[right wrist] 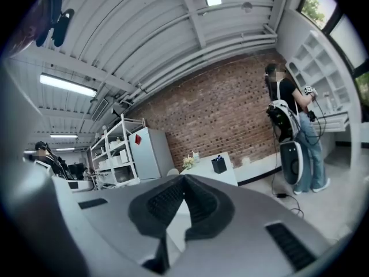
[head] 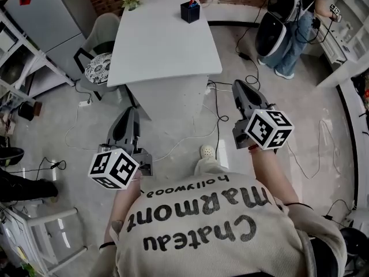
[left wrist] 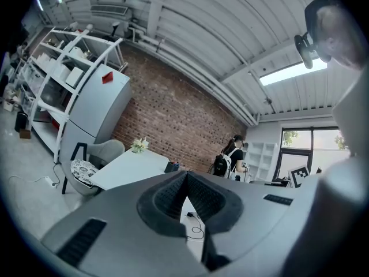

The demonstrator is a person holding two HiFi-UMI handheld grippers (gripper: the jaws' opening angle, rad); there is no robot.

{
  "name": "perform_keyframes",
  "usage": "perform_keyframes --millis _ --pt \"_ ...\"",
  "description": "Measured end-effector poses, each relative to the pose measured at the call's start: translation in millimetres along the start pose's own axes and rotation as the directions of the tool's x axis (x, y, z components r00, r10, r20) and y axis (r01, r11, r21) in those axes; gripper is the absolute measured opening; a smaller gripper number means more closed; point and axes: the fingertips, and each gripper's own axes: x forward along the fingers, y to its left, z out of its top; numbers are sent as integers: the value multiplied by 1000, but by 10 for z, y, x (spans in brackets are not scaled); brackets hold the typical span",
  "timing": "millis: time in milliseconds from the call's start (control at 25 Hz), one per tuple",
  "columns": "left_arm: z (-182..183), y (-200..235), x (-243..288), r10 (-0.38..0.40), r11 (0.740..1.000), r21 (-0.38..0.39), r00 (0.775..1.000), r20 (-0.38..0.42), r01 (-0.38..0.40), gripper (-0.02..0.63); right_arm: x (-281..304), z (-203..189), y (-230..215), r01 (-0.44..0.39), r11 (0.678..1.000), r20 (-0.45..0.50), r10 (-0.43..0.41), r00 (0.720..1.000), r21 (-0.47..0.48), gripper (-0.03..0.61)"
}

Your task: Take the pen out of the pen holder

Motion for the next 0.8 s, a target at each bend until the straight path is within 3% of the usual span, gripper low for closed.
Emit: perform_keyframes --millis 280,800 --pt "91 122 316 41 999 -17 999 16 -41 0 495 102 -149 -52 999 0 52 999 9 3" --pt "367 83 1509 80 997 -20 993 90 -78 0 1569 699 -840 -137 991 20 137 990 -1 3"
